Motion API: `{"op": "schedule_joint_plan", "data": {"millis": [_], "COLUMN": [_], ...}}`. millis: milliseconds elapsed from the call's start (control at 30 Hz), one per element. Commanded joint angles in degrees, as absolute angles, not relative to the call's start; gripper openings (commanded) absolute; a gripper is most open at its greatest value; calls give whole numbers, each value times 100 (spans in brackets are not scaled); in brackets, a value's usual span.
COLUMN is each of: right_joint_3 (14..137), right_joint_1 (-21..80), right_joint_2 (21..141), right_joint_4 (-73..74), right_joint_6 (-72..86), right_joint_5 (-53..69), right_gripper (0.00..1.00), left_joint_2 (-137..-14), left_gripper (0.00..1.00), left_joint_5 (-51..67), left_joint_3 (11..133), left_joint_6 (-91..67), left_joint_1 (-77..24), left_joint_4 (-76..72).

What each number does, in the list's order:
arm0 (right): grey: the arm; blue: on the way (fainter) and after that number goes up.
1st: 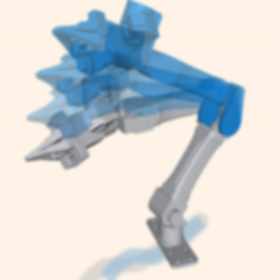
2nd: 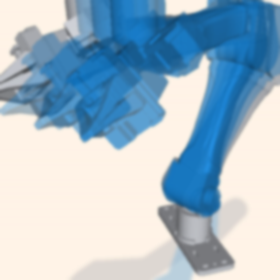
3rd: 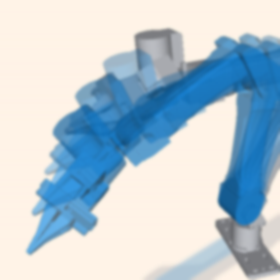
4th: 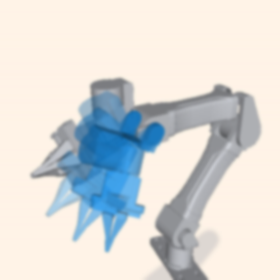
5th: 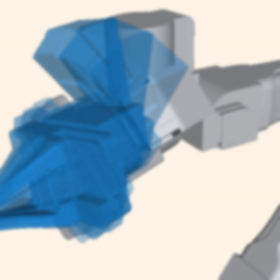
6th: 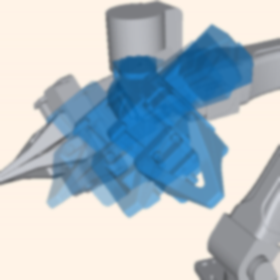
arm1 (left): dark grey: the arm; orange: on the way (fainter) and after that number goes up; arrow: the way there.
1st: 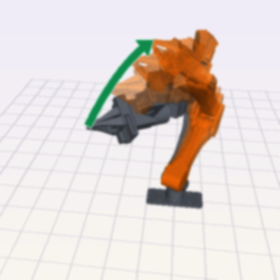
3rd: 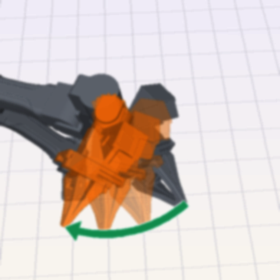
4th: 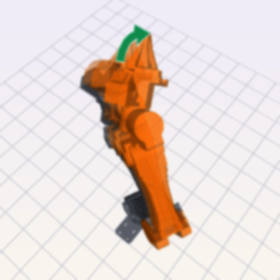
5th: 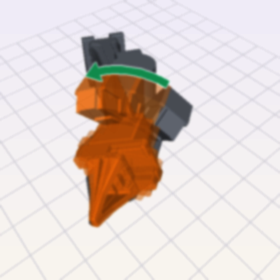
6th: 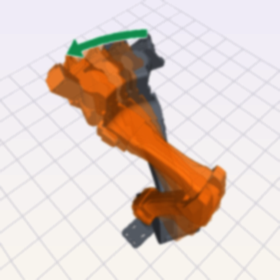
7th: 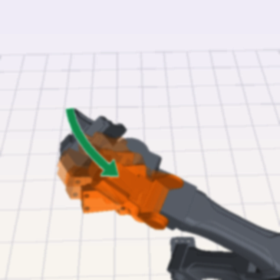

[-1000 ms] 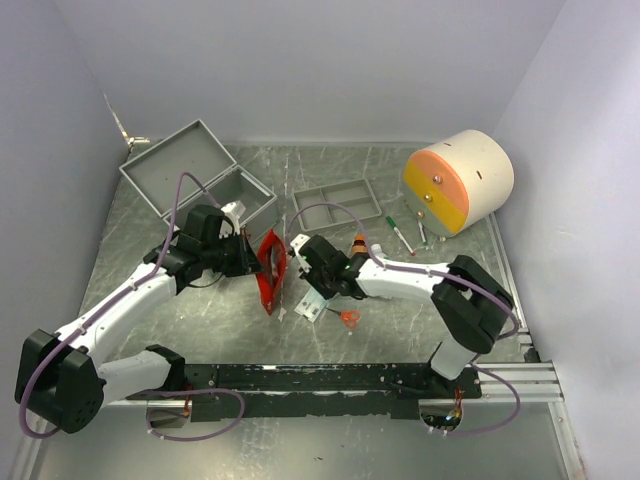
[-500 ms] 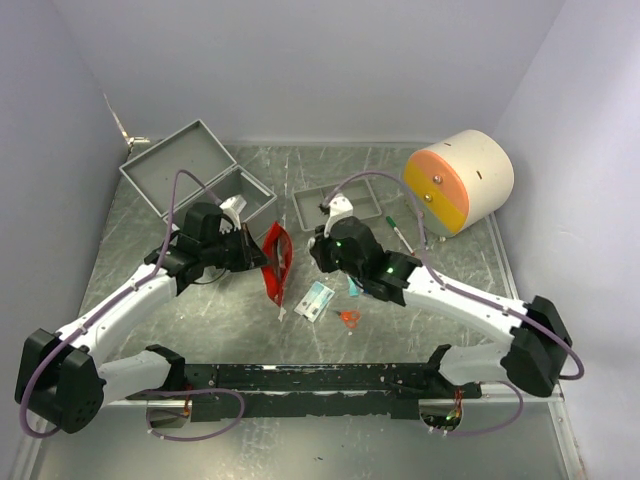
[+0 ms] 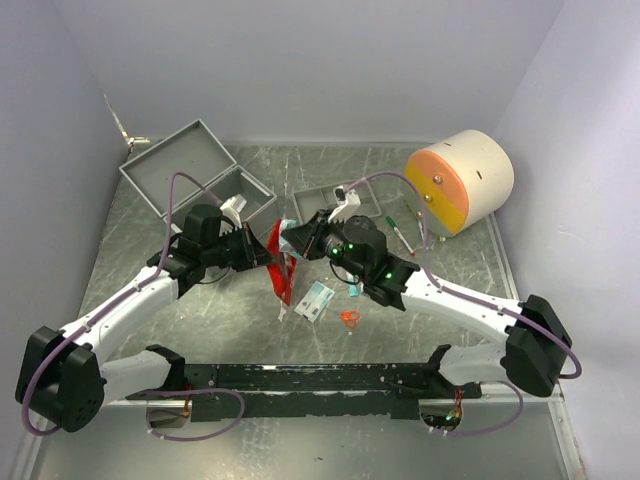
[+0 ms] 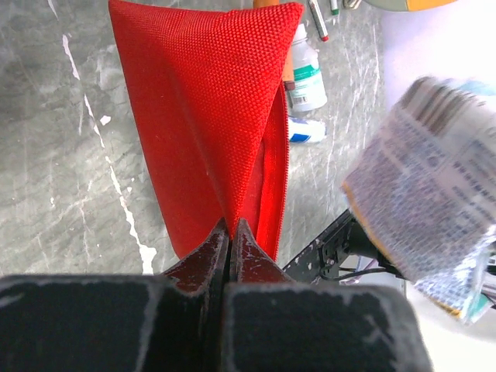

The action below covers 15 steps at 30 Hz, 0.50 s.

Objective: Organize the medicine kit

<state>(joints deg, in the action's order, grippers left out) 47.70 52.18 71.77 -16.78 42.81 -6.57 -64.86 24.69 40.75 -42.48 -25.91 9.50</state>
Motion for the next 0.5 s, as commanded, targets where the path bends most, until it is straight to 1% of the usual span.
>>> {"op": "schedule_joint_plan", "data": {"millis": [0, 467], "right_joint_3": [4619, 4166], "right_joint_1": [5216, 5218], "right_joint_2": [7392, 7699], "right_joint_4": [-2298, -2406], "right_joint_6": [4967, 5569], "right_joint_5": [-477, -930], "right_gripper": [4, 4], "left_joint_2": [-6435, -6436], "left_gripper": [7, 7], "left_joint_5": [2689, 2820], "left_joint_3": [4035, 4000], "left_joint_6": [-4294, -4357], "left_joint_1": [-2549, -2549], "left_joint_4": [580, 437]}}
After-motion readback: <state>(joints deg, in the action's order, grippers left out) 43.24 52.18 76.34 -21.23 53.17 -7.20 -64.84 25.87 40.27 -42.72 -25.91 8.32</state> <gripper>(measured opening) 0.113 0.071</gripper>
